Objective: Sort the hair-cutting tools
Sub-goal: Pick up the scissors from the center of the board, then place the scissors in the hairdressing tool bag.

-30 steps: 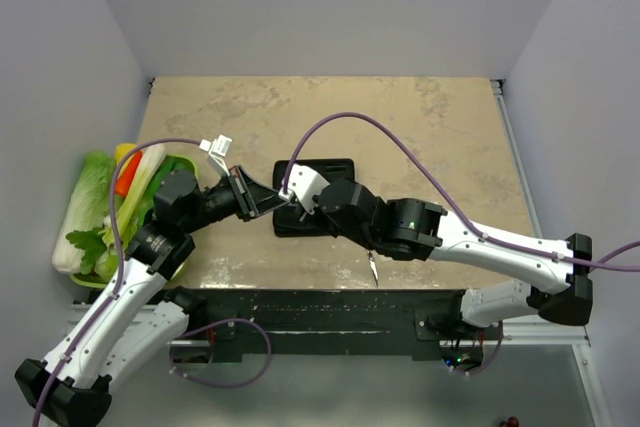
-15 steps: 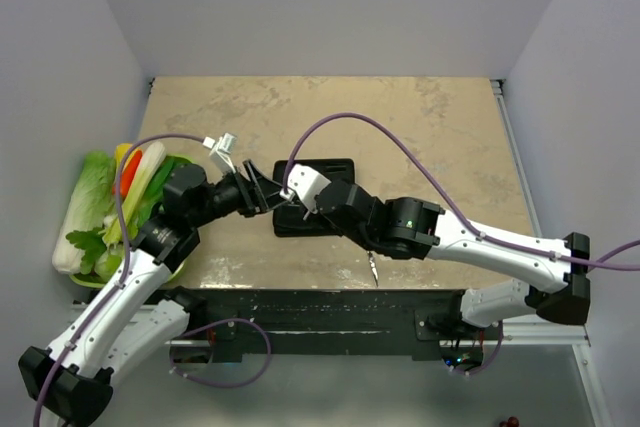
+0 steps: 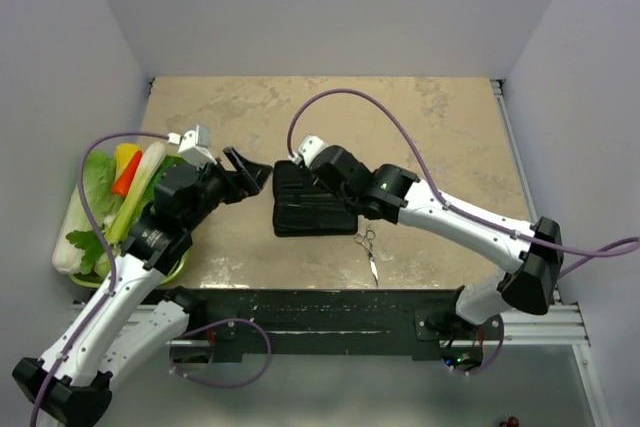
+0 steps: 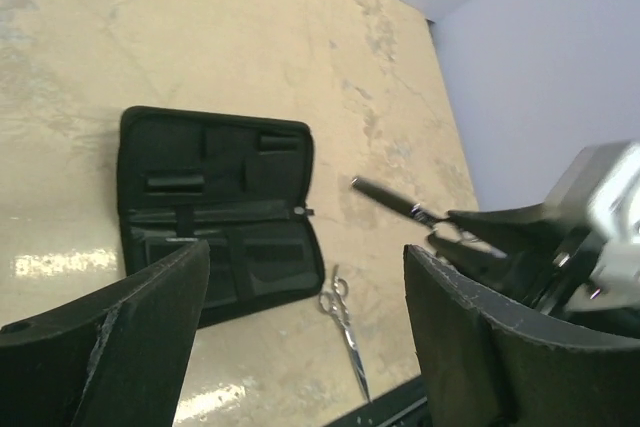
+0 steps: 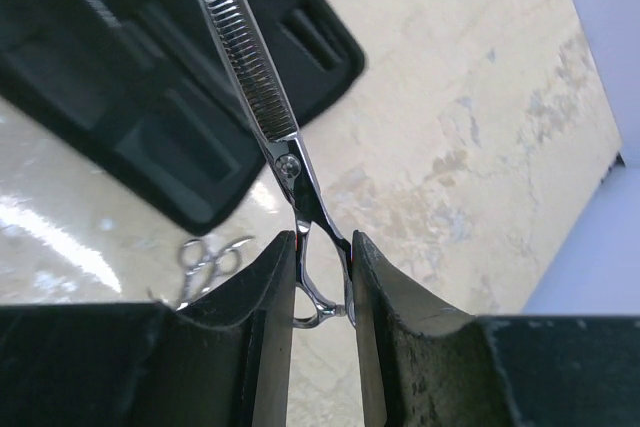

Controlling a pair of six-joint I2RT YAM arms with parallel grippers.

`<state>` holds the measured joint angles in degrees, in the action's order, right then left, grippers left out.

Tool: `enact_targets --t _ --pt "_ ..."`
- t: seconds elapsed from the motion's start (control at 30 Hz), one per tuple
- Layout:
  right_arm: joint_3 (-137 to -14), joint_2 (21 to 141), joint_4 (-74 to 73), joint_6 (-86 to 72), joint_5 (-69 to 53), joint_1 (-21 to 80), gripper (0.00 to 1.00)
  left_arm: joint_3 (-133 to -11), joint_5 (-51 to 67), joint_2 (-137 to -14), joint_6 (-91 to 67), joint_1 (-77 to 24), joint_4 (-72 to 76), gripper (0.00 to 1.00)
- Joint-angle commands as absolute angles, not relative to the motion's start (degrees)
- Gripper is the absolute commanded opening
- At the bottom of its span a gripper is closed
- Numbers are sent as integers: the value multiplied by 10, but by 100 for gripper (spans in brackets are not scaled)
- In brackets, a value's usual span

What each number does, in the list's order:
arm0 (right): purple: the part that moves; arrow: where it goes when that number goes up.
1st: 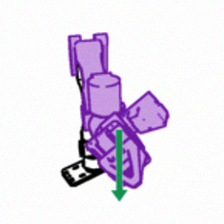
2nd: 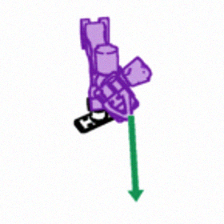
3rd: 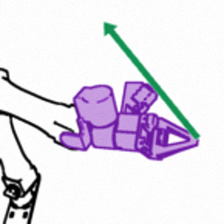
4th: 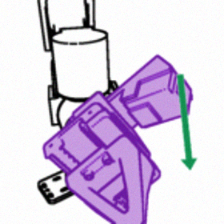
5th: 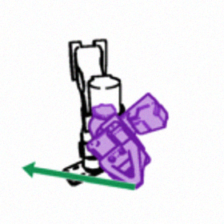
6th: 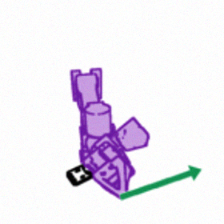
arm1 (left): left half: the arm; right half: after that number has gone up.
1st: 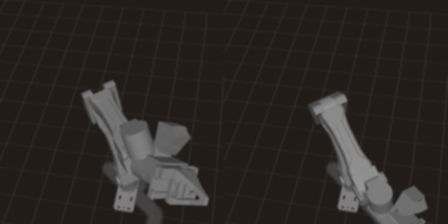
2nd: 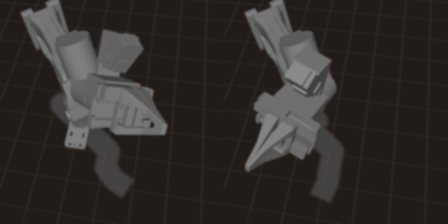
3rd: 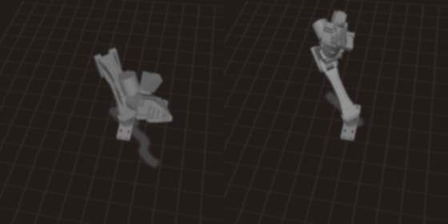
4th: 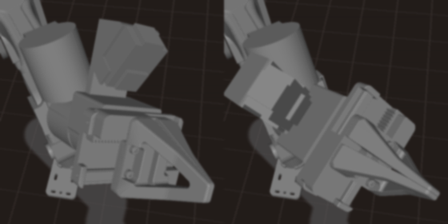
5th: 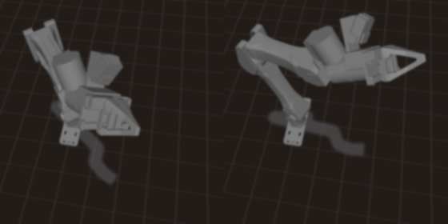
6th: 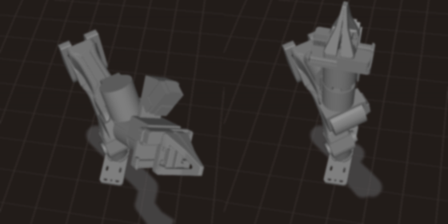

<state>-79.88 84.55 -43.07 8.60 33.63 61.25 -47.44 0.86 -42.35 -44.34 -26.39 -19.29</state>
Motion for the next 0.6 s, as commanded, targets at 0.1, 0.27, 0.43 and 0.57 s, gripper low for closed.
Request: enact_targets --t 0.1,0.27,0.43,0.57 --pt "-853 894 -430 153 368 532 26 -380 -40 -493 -446 -264 -49 83" --pt "-896 947 -446 175 343 497 25 -337 -66 -546 -450 -264 56 83" --pt "-874 975 -455 205 348 494 27 -321 -84 -598 -437 -262 118 84" --pt "-832 976 -449 225 333 491 26 -309 -81 -636 -431 -260 173 85"
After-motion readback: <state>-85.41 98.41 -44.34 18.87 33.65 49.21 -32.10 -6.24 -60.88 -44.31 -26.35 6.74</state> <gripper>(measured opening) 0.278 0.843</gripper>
